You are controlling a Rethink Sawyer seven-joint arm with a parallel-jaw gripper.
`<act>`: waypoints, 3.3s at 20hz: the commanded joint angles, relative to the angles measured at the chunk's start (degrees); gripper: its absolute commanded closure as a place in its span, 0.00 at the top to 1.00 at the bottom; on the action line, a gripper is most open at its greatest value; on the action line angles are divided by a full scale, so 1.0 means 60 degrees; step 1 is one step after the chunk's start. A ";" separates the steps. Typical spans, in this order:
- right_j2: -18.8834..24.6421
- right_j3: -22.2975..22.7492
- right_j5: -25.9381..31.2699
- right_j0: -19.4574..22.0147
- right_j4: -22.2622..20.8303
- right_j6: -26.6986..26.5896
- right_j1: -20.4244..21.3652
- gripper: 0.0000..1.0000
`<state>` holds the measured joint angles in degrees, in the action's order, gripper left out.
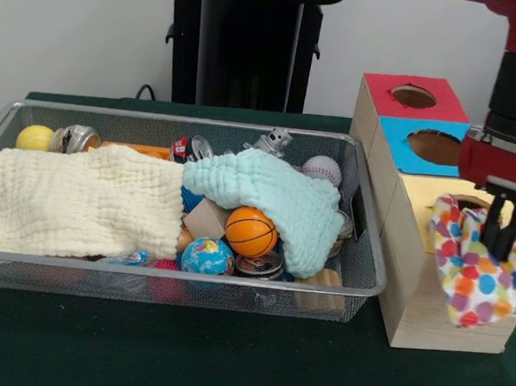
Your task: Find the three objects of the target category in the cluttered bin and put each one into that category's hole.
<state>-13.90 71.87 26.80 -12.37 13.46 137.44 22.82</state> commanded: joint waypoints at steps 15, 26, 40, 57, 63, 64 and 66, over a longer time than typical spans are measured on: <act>0.1029 0.3530 0.0482 -0.0043 -0.0240 0.1281 0.1557 0.00; 0.0728 0.4675 -0.0700 -0.1207 0.0167 0.2125 0.1491 0.00; 0.0955 0.4271 -0.3699 -0.0419 -0.0708 0.1159 -0.0146 0.00; 0.0311 0.4168 -0.0708 -0.1115 0.0139 0.1716 0.1413 0.00; -0.0049 0.4143 0.0253 -0.1226 0.0139 0.1625 0.2167 0.00; -0.0077 0.4200 0.0385 -0.1217 0.0117 0.1562 0.2321 0.00; -0.0121 0.4352 0.0707 -0.1253 0.0082 0.1481 0.2674 0.00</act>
<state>-13.74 94.43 21.17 -20.69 12.78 137.44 34.77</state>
